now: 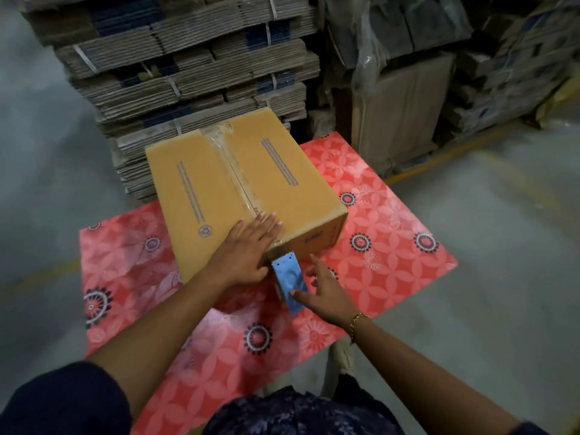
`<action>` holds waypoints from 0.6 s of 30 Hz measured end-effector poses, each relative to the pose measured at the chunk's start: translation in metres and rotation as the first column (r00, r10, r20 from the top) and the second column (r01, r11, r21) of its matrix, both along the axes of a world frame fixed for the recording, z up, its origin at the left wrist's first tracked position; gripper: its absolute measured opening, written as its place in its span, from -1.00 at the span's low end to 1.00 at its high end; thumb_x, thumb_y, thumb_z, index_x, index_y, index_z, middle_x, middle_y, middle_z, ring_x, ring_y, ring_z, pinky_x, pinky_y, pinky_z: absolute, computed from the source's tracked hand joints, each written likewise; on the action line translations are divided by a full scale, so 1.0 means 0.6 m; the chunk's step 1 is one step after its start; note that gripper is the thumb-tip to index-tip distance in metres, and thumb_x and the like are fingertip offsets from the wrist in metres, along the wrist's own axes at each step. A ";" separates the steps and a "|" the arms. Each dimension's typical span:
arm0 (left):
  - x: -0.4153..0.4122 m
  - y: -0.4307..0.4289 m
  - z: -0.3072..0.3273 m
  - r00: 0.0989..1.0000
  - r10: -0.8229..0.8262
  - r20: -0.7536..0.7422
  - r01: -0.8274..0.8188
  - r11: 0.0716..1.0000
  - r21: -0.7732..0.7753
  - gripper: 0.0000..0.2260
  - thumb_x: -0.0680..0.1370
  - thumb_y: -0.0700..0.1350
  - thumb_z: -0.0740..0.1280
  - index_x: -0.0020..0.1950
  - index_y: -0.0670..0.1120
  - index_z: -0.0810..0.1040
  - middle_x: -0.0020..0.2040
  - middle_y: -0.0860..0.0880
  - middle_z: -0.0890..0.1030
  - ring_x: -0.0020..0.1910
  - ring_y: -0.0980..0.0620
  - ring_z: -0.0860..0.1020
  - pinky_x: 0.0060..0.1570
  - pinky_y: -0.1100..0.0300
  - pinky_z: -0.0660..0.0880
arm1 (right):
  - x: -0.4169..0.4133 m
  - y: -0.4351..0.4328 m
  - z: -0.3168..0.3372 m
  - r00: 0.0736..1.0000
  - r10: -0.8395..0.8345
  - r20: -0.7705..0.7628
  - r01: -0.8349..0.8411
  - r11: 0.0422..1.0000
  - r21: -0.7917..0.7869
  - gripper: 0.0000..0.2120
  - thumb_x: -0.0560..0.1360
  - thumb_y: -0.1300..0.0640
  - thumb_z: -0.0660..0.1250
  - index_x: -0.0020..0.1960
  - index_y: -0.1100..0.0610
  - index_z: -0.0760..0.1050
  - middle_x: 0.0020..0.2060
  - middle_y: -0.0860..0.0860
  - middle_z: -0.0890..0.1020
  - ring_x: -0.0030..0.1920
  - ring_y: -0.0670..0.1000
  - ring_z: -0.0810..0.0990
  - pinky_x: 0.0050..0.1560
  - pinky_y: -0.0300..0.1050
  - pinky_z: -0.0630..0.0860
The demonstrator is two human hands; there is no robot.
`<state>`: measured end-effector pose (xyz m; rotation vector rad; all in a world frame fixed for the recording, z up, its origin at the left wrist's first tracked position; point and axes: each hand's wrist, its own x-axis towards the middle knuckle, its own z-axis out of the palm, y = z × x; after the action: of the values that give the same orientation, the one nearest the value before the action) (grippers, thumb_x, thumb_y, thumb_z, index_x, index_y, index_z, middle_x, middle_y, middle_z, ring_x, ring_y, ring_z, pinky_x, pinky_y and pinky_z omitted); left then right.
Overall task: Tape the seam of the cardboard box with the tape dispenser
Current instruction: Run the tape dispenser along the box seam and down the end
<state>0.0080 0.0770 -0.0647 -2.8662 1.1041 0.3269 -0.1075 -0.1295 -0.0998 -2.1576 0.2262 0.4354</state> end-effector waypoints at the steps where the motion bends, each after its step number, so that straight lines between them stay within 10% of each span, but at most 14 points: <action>1: 0.003 0.004 -0.008 0.999 -0.024 0.029 0.024 0.999 0.026 -0.05 0.43 0.14 0.35 0.67 0.02 -0.16 0.68 -0.01 -0.18 0.66 -0.02 -0.16 0.58 -0.16 -0.05 | -0.002 0.011 -0.007 1.000 -0.001 0.010 0.001 1.000 -0.015 -0.01 0.42 -0.21 0.43 0.62 0.13 -0.01 0.53 0.12 0.31 0.47 0.13 0.36 0.40 0.10 0.37; 11: 0.000 0.014 -0.044 0.989 -0.024 0.146 0.032 0.998 -0.057 -0.14 0.43 0.03 0.33 0.66 -0.01 0.01 0.68 -0.02 0.04 0.66 -0.02 0.04 0.56 -0.19 0.12 | 0.014 0.076 -0.044 0.990 -0.138 -0.014 0.135 0.982 -0.131 0.13 0.33 -0.25 0.50 0.62 0.15 -0.07 0.53 0.12 0.33 0.46 0.18 0.39 0.34 0.05 0.43; 18: 0.005 0.011 -0.055 0.985 -0.024 0.171 0.037 0.997 -0.074 -0.14 0.42 0.02 0.32 0.66 -0.01 0.02 0.68 -0.02 0.06 0.65 -0.02 0.08 0.55 -0.19 0.15 | -0.018 0.084 -0.037 0.978 -0.188 0.086 0.194 0.979 -0.062 -0.35 0.38 -0.07 0.42 0.39 0.01 0.25 0.18 0.04 0.61 0.07 0.15 0.62 -0.09 0.01 0.56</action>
<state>0.0110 0.0838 -0.0977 -2.8744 1.1515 0.0369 -0.1181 -0.0789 -0.1221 -2.1917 0.4055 0.2341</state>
